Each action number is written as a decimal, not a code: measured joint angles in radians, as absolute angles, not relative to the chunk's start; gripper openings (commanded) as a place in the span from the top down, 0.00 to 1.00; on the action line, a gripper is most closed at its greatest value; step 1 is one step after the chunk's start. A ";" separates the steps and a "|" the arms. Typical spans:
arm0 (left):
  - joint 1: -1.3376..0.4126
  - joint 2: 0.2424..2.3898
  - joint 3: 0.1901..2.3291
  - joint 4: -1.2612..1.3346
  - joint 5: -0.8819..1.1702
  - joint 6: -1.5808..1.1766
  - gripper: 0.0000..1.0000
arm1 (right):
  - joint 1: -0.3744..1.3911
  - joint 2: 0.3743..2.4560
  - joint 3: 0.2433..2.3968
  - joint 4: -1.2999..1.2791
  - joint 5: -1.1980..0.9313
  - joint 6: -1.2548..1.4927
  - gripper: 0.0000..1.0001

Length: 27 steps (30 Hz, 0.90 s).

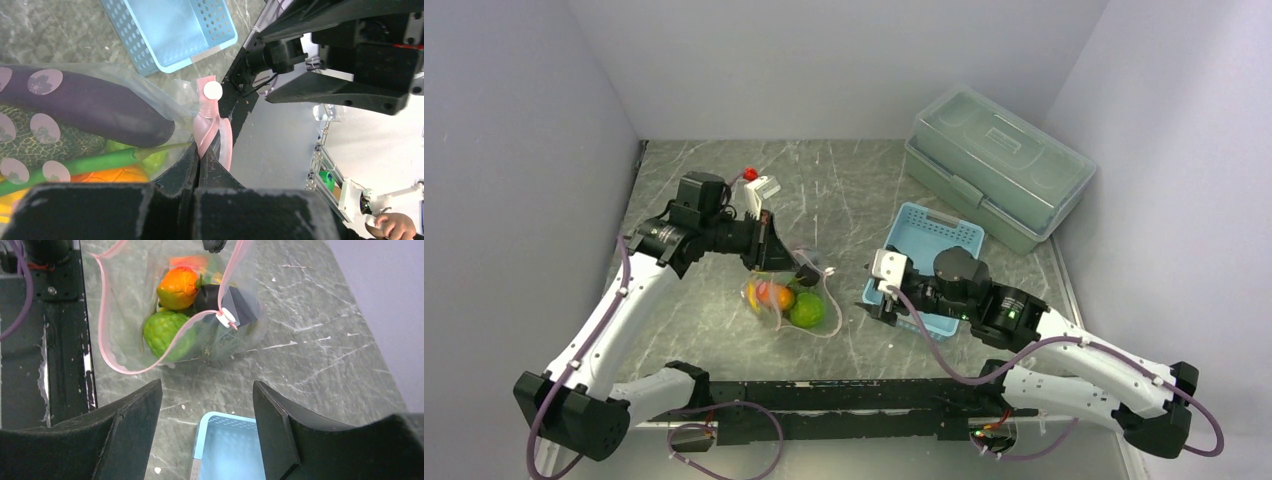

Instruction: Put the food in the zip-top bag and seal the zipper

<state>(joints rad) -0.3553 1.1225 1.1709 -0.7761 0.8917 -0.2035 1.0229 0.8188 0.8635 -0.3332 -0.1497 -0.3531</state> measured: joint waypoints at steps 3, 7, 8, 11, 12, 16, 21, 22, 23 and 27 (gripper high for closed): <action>-0.358 1.098 1.146 -0.773 0.915 -0.205 0.97 | 1.023 0.822 0.830 -0.314 -0.189 -0.396 0.33; -0.369 1.059 1.118 -0.771 0.936 -0.207 0.97 | 1.023 0.836 0.805 -0.278 -0.256 -0.459 0.34; -0.373 1.052 1.112 -0.773 0.940 -0.208 0.97 | 1.023 0.841 0.803 -0.270 -0.272 -0.473 0.34; -0.390 1.031 1.088 -0.771 0.947 -0.212 0.97 | 1.023 0.862 0.801 -0.233 -0.319 -0.522 0.34; -0.395 1.027 1.081 -0.772 0.947 -0.215 0.97 | 1.023 0.871 0.801 -0.222 -0.332 -0.537 0.34; -0.405 1.011 1.062 -0.771 0.948 -0.225 0.96 | 1.023 0.923 0.802 -0.192 -0.380 -0.591 0.35; -0.414 0.991 1.049 -0.771 0.945 -0.228 0.96 | 1.023 0.984 0.802 -0.173 -0.425 -0.641 0.38; -0.419 0.990 1.049 -0.771 0.944 -0.227 0.96 | 1.023 0.987 0.802 -0.170 -0.427 -0.645 0.39; -0.421 0.990 1.049 -0.771 0.944 -0.227 0.96 | 1.023 0.993 0.802 -0.163 -0.432 -0.649 0.41; -0.429 0.990 1.049 -0.771 0.944 -0.227 0.96 | 1.023 1.018 0.803 -0.138 -0.457 -0.659 0.47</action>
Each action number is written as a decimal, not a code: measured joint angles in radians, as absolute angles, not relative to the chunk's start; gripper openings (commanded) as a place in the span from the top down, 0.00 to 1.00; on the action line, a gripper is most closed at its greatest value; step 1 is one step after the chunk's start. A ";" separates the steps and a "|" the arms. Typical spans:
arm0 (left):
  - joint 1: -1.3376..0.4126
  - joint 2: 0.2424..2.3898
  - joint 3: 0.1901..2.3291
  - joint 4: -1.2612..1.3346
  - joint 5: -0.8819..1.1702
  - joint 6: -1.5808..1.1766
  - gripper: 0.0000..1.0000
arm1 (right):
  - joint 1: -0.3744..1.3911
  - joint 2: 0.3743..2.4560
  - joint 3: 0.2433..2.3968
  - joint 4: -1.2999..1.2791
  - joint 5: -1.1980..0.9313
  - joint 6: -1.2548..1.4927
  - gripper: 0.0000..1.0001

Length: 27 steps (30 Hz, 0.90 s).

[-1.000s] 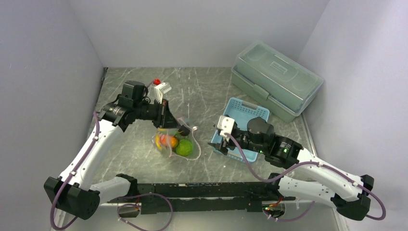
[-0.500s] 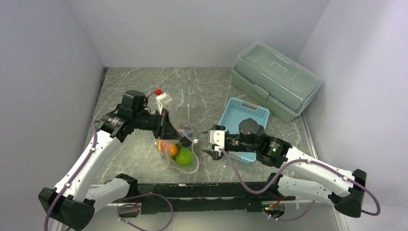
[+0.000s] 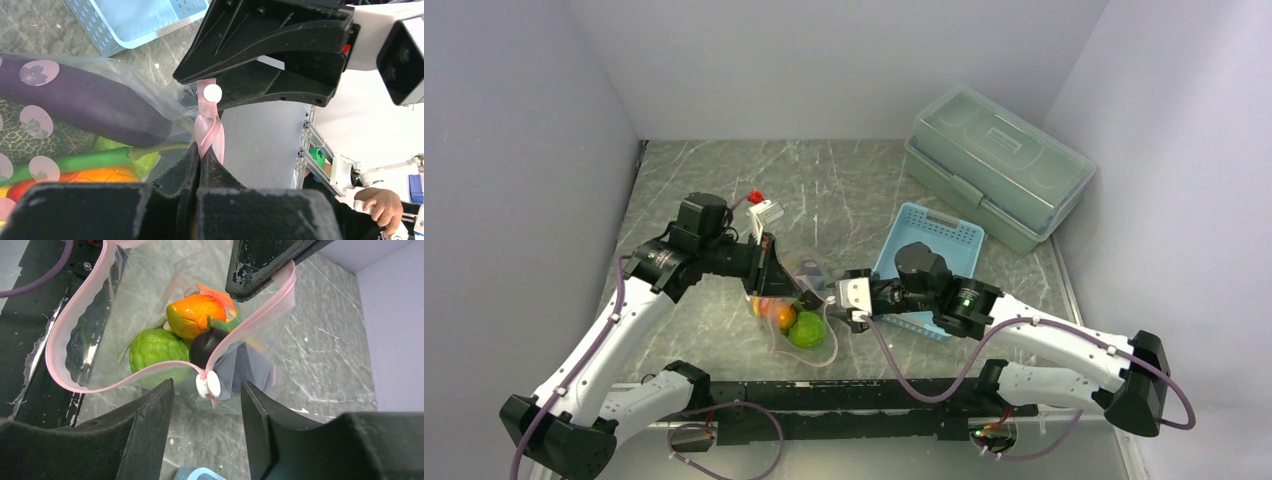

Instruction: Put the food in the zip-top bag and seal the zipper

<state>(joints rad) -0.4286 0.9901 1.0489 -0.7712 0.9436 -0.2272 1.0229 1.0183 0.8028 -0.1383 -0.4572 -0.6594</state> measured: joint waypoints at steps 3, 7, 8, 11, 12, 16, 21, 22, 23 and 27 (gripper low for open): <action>-0.435 0.991 1.049 -0.772 0.940 -0.227 0.96 | 1.023 1.048 0.811 -0.131 -0.465 -0.667 0.53; -0.444 0.992 1.049 -0.772 0.934 -0.227 0.96 | 1.023 1.087 0.847 -0.135 -0.474 -0.679 0.63; -0.447 0.992 1.049 -0.772 0.931 -0.227 0.96 | 1.023 1.091 0.853 -0.136 -0.474 -0.682 0.67; -0.450 0.993 1.049 -0.772 0.925 -0.226 0.96 | 1.023 1.093 0.859 -0.143 -0.475 -0.690 0.83; -0.450 0.993 1.049 -0.772 0.922 -0.226 0.96 | 1.023 1.093 0.860 -0.149 -0.475 -0.693 0.88; -0.455 0.993 1.049 -0.776 0.917 -0.226 0.96 | 1.023 1.094 0.875 -0.184 -0.472 -0.702 1.00; -0.455 0.993 1.050 -0.786 0.885 -0.225 0.86 | 1.023 1.094 0.907 -0.241 -0.465 -0.700 1.00; -0.456 0.993 1.053 -0.796 0.867 -0.226 0.82 | 1.023 1.094 0.914 -0.252 -0.461 -0.700 1.00; -0.456 0.994 1.059 -0.804 0.847 -0.226 0.80 | 1.023 1.094 0.923 -0.265 -0.455 -0.699 1.00; -0.458 0.994 1.105 -0.844 0.753 -0.226 0.71 | 1.023 1.100 0.999 -0.340 -0.437 -0.684 1.00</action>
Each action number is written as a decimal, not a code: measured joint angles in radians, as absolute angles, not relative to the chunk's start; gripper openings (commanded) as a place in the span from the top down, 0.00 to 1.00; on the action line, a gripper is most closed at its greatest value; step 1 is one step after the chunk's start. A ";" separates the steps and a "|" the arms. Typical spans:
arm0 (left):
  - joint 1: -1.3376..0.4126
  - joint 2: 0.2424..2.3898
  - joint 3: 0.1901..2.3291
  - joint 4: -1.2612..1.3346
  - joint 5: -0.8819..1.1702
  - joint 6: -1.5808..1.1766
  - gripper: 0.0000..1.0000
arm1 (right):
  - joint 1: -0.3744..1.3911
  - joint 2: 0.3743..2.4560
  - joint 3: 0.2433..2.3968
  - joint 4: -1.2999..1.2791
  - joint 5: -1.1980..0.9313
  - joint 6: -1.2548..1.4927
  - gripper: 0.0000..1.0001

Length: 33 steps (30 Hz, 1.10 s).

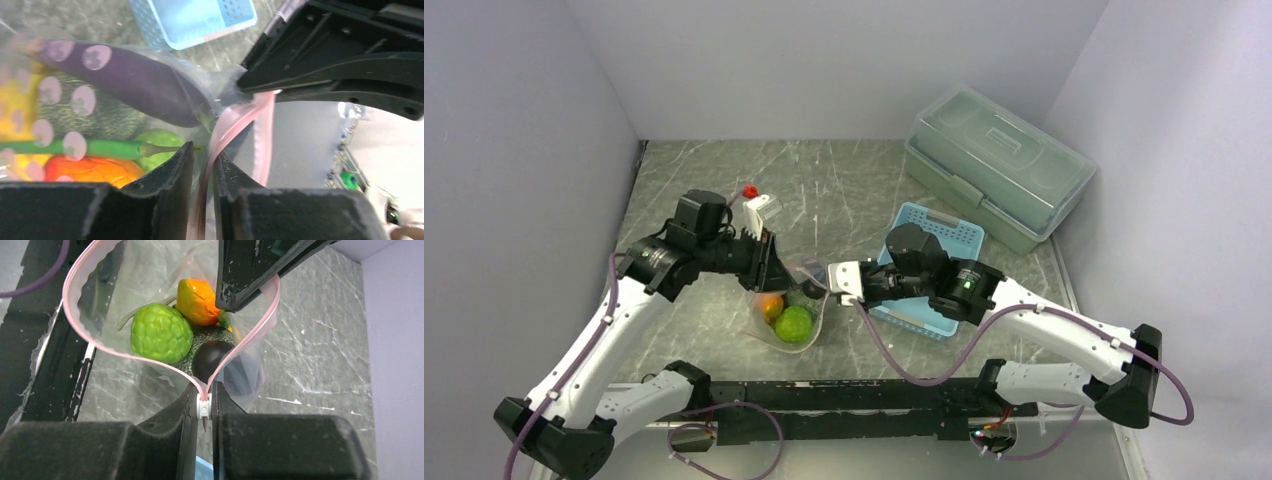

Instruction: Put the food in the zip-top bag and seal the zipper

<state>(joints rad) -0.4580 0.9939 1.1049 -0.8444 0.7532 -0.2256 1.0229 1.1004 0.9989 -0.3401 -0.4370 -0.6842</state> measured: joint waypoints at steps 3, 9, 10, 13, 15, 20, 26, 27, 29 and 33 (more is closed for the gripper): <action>-0.458 0.983 1.144 -0.859 0.682 -0.227 0.61 | 1.023 1.123 1.084 -0.393 -0.428 -0.663 1.00; -0.458 0.919 1.214 -0.881 0.587 -0.224 0.41 | 1.023 1.189 1.247 -0.498 -0.428 -0.625 1.00; -0.458 0.904 1.226 -0.881 0.576 -0.223 0.38 | 1.023 1.198 1.267 -0.516 -0.428 -0.620 1.00; -0.458 0.868 1.253 -0.875 0.562 -0.220 0.30 | 1.023 1.220 1.317 -0.569 -0.429 -0.606 1.00; -0.458 0.840 1.265 -0.865 0.560 -0.217 0.27 | 1.023 1.237 1.351 -0.610 -0.430 -0.593 1.00; -0.458 0.795 1.265 -0.818 0.572 -0.202 0.21 | 1.026 1.301 1.468 -0.720 -0.438 -0.546 1.00; -0.458 0.760 1.263 -0.728 0.636 -0.191 0.19 | 1.033 1.383 1.620 -0.861 -0.457 -0.469 1.00; -0.458 0.754 1.261 -0.710 0.647 -0.190 0.18 | 1.035 1.391 1.640 -0.883 -0.459 -0.455 1.00; -0.458 0.738 1.241 -0.651 0.678 -0.185 0.17 | 1.039 1.406 1.677 -0.921 -0.465 -0.425 1.00; -0.458 0.715 1.192 -0.560 0.728 -0.185 0.16 | 1.046 1.430 1.747 -0.988 -0.479 -0.367 1.00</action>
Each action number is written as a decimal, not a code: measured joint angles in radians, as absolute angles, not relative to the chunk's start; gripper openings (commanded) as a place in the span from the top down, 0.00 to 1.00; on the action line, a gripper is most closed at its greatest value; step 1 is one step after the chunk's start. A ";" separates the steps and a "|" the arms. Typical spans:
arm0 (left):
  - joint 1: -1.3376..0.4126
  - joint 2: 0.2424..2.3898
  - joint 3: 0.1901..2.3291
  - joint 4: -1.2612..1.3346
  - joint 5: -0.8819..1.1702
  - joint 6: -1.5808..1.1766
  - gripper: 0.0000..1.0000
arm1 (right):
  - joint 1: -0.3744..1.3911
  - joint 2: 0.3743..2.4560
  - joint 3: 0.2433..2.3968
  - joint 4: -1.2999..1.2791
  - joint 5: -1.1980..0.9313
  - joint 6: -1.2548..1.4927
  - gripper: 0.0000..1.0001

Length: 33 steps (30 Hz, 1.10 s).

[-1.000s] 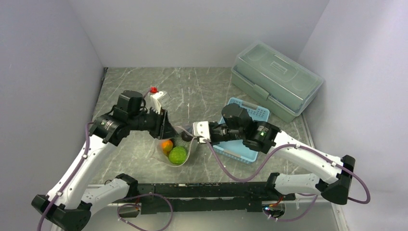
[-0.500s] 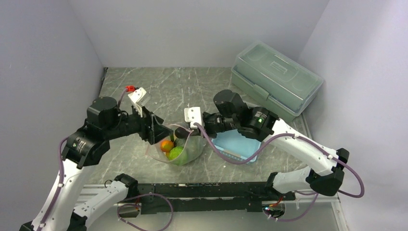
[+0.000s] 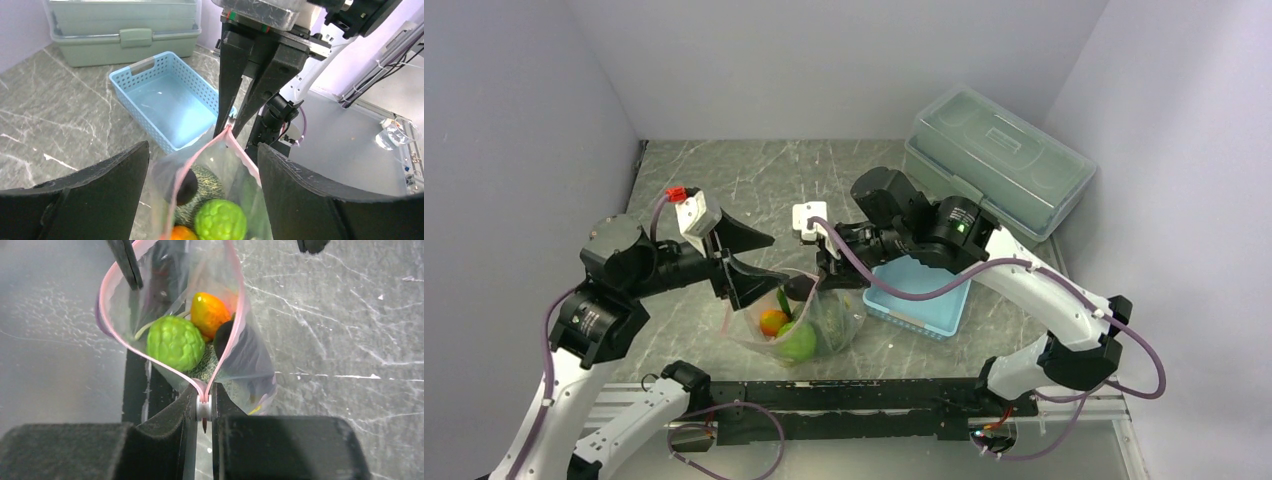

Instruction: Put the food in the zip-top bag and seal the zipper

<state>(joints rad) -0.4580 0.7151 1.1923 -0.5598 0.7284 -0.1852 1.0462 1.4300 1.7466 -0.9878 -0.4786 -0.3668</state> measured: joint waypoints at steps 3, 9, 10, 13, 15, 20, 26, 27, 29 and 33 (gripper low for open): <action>-0.458 0.713 1.167 -0.499 0.762 -0.186 0.17 | 1.056 1.447 1.795 -1.026 -0.479 -0.321 1.00; -0.458 0.727 1.142 -0.379 0.828 -0.211 0.18 | 1.076 1.461 1.847 -1.081 -0.467 -0.237 1.00; -0.458 0.731 1.138 -0.361 0.842 -0.220 0.19 | 1.079 1.462 1.848 -1.085 -0.463 -0.224 1.00; -0.458 0.747 1.131 -0.324 0.876 -0.238 0.19 | 1.084 1.462 1.850 -1.102 -0.443 -0.186 1.00; -0.458 0.757 1.125 -0.305 0.894 -0.251 0.19 | 1.084 1.465 1.855 -1.111 -0.419 -0.154 1.00; -0.458 0.766 1.105 -0.296 0.921 -0.260 0.22 | 1.084 1.496 1.904 -1.131 -0.387 -0.108 1.00; -0.458 0.771 1.074 -0.295 0.951 -0.256 0.28 | 1.084 1.542 1.957 -1.154 -0.366 -0.067 1.00; -0.458 0.771 1.066 -0.296 0.957 -0.255 0.28 | 1.084 1.549 1.966 -1.159 -0.363 -0.060 1.00; -0.458 0.777 1.053 -0.296 0.970 -0.251 0.29 | 1.084 1.564 1.980 -1.164 -0.355 -0.049 1.00; -0.458 0.790 1.039 -0.298 0.981 -0.243 0.30 | 1.084 1.588 2.008 -1.171 -0.340 -0.019 1.00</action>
<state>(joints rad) -0.4580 0.7902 1.0393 -0.2977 0.9806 -0.2428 1.0843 1.5879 2.0079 -1.1706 -0.3405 -0.0193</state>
